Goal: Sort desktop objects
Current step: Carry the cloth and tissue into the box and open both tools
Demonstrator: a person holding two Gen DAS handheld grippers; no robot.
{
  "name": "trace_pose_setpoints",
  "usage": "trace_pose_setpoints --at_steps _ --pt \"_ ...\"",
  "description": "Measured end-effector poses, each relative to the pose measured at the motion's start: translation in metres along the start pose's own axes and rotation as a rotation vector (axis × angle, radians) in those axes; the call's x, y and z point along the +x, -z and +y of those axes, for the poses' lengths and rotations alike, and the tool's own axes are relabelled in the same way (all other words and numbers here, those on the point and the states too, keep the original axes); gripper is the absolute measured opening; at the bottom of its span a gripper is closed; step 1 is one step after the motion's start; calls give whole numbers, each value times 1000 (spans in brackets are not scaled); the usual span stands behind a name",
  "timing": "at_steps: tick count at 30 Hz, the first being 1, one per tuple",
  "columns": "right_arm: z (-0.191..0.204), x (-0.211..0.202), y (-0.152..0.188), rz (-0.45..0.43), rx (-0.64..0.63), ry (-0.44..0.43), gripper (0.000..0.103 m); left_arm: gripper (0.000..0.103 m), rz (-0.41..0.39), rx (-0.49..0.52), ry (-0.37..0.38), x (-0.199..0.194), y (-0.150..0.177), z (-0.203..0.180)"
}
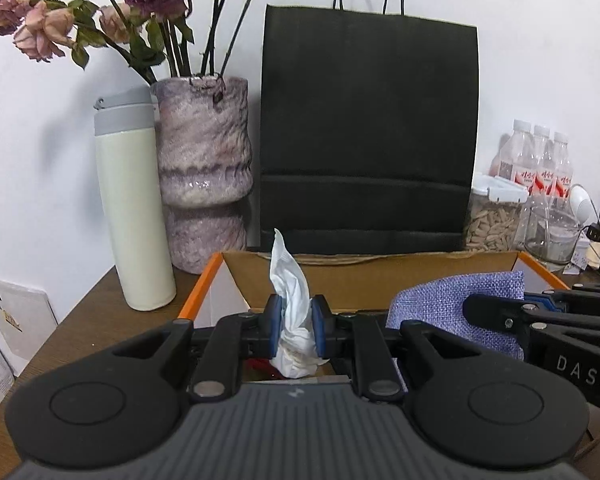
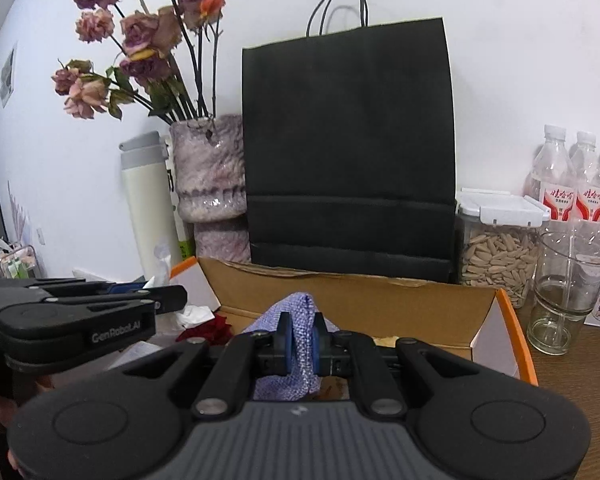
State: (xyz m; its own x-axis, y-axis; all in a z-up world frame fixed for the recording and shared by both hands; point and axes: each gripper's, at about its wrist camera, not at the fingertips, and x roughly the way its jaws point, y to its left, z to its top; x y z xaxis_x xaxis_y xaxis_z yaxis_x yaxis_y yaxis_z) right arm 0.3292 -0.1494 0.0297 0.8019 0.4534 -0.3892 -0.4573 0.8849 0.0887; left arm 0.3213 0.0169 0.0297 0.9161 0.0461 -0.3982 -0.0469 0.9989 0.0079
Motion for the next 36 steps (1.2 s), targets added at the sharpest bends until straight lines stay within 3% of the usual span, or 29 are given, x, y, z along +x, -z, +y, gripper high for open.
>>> trace_pose_setpoints --at_steps 2,5,7,8,9,10,12,14,16,19,36 --pt "0 1 1 10 -3 -1 10 17 5 0 0 2 1 0" --pt "1 0 4 20 -13 9 22 24 13 -8 1 2 2 2" --pt "1 -3 5 20 -19 12 49 39 14 -11 0 1 2 3" --pt "1 -5 6 15 -23 18 57 56 14 -15 -1 1 3 3" --pt "2 -7 6 7 -29 25 73 67 9 -18 -1 0 3 4" --pt "3 -9 7 -1 -35 30 85 70 2 -17 -3 -1 3 4" --pt "5 -14 7 -18 -52 47 91 89 -14 -11 -12 -4 3 3" --pt "4 -18 6 -25 -55 58 94 102 -32 -12 -51 -7 3 3" --pt "4 -21 6 -28 -62 69 103 103 -44 -15 -51 -8 3 4" --pt "2 -25 8 -22 -64 70 103 103 -36 -35 -28 -11 4 5" --pt "-3 -78 29 -15 -47 95 103 103 -69 -19 -56 -65 29 10"
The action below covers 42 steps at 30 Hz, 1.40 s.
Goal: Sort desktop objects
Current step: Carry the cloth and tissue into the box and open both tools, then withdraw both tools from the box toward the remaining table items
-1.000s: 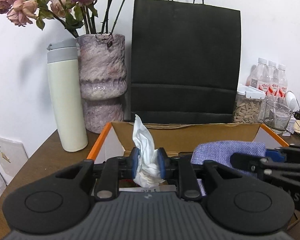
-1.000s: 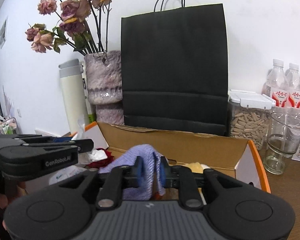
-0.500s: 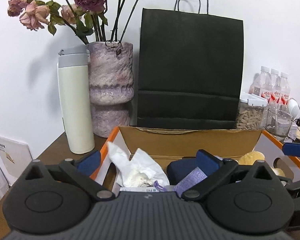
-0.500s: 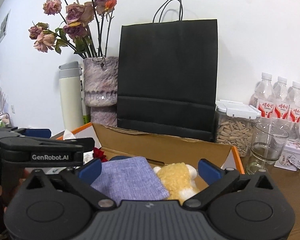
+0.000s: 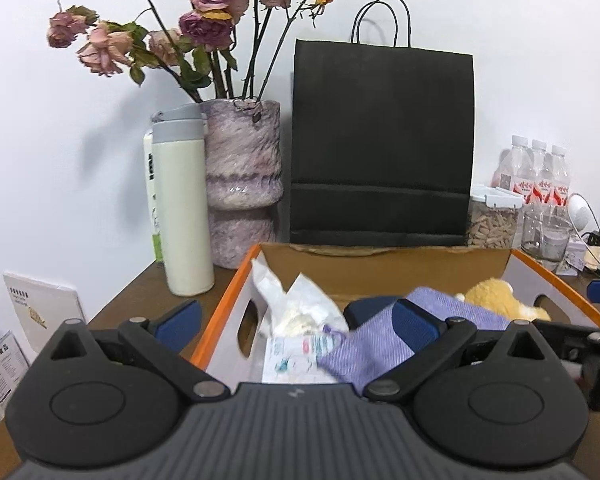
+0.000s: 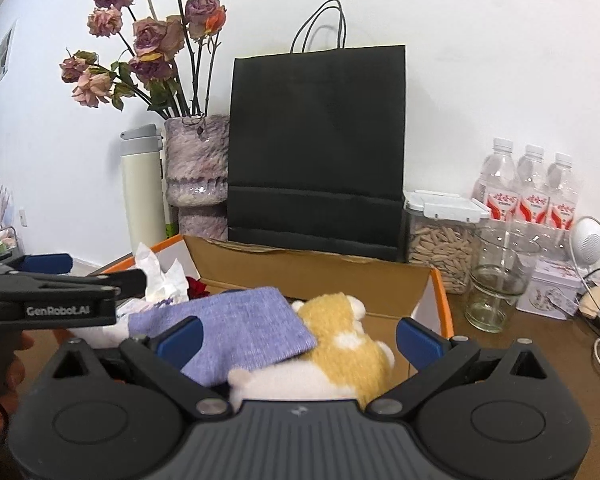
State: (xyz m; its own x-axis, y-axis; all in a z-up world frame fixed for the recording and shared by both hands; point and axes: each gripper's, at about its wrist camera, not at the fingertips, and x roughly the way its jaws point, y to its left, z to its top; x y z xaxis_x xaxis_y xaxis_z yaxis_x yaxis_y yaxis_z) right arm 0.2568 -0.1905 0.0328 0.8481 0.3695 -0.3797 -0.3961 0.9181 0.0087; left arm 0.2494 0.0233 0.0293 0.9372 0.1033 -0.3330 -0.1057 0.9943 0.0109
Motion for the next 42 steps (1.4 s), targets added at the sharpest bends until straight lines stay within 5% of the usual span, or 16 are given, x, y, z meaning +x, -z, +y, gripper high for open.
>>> trace_pose_setpoints --at_steps 10,26,32,35,36,42 --pt "13 -46 31 38 -52 -33 103 103 51 18 2 -42 26 10" --pt "80 -100 78 154 -210 -232 95 103 107 151 105 -118 69 17" --pt "92 -93 85 216 -214 -226 76 101 119 214 136 -130 79 15" --pt "94 -88 86 238 -199 -235 56 99 116 228 156 -132 80 14" --pt "93 -87 86 243 -188 -241 41 99 116 231 164 -132 80 13" --pt "90 -87 86 242 -180 -245 37 94 139 281 212 -129 83 9"
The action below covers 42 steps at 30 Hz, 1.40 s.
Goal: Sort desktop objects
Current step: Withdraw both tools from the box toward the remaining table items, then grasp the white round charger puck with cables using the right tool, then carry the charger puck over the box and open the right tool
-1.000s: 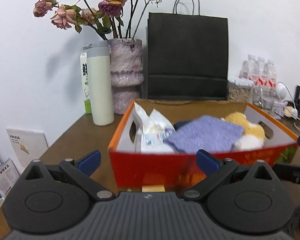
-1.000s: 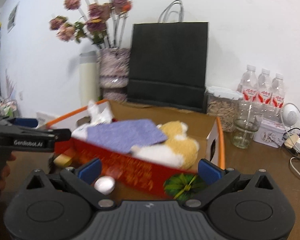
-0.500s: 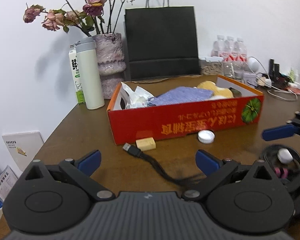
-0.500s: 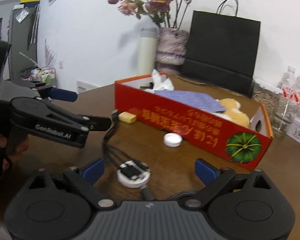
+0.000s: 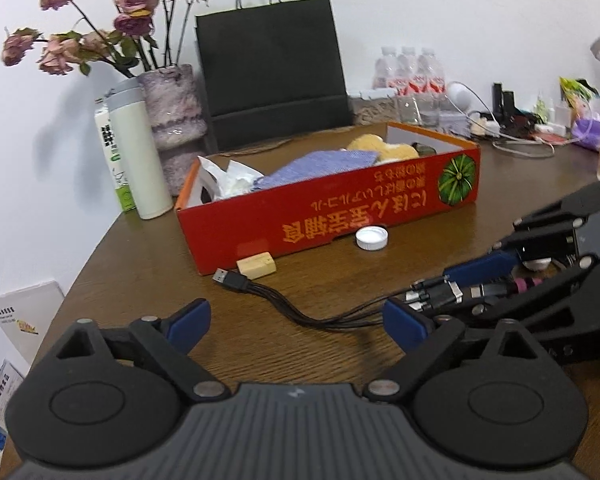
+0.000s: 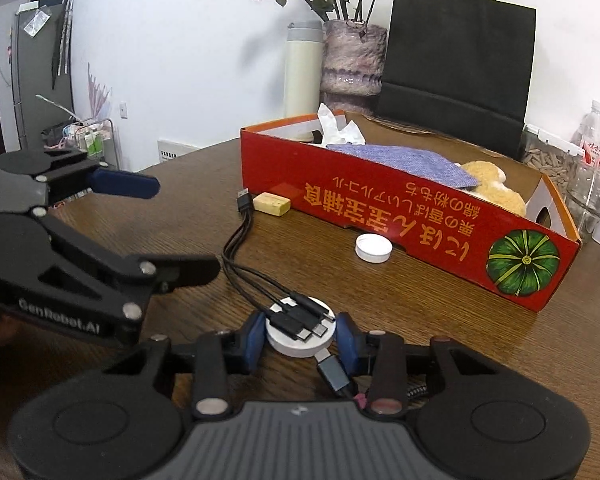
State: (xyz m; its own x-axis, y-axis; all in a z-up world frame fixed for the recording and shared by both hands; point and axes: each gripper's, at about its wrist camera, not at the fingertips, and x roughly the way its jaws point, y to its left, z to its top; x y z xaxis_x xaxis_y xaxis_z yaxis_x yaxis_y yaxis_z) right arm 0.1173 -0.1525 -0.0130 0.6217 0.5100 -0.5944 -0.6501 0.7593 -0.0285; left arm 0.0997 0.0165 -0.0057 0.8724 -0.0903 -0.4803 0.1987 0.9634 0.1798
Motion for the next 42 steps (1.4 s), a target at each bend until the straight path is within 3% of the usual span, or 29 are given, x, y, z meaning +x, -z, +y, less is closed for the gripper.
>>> trace_pose_setpoints --at_steps 6,13,23,25,29,35,39,42 --pt "-8 2 -2 5 2 -2 37 85 20 80 43 10 -3 -7" --pt "-19 3 -2 7 -10 -33 37 82 57 191 128 28 -2 -16" --pt "-32 6 -3 5 -7 -71 37 81 -1 324 193 47 -12 -27" --pt "-34 7 -3 4 -15 -58 37 74 2 327 230 52 -15 -26" --pt "-38 8 -4 4 -14 -52 37 50 23 302 311 57 -19 -25" --pt "-44 8 -5 5 -9 -2 37 47 47 263 329 63 -23 -22" --pt "-49 7 -5 -1 4 28 37 23 82 216 368 65 -26 -22" --pt "-51 5 -6 -13 10 43 37 11 98 180 355 67 -28 -25"
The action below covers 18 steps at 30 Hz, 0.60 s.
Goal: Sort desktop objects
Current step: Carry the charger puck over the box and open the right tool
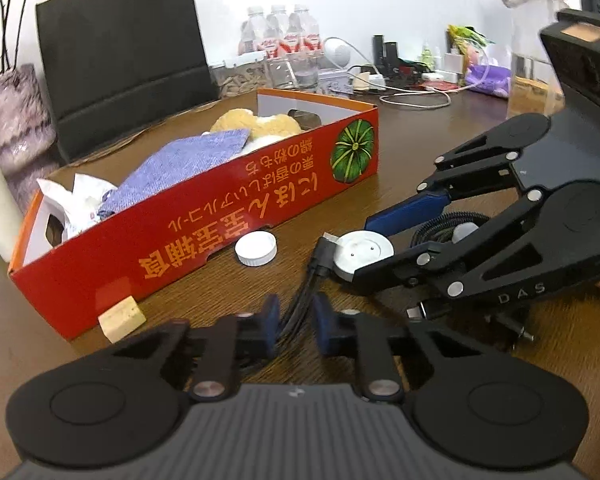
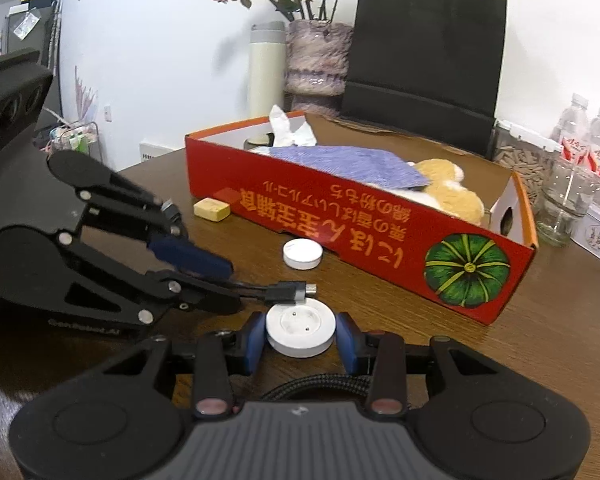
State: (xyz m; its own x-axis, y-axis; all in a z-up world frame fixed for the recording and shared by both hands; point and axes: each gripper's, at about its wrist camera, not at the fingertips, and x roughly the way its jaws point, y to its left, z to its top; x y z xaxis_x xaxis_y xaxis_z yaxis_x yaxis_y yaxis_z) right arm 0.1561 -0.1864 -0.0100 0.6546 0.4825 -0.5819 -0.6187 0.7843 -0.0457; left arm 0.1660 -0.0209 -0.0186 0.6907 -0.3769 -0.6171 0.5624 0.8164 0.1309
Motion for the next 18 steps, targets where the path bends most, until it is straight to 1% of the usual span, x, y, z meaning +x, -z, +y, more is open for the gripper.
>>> trace_pose_setpoints --at_steps 3,9,13,18 --pt "-3 -3 -1 -16 9 15 37 6 -4 -27 -32 1 -1 -4" --pt "-8 -13 -4 -56 26 28 37 5 -36 -102 -88 -3 -5 -4" --pt "-9 -20 -6 -88 35 34 37 5 -88 -149 -131 -16 -10 -1" --pt "-9 -33 -12 -136 41 39 37 3 -169 -178 -164 -41 -18 -4"
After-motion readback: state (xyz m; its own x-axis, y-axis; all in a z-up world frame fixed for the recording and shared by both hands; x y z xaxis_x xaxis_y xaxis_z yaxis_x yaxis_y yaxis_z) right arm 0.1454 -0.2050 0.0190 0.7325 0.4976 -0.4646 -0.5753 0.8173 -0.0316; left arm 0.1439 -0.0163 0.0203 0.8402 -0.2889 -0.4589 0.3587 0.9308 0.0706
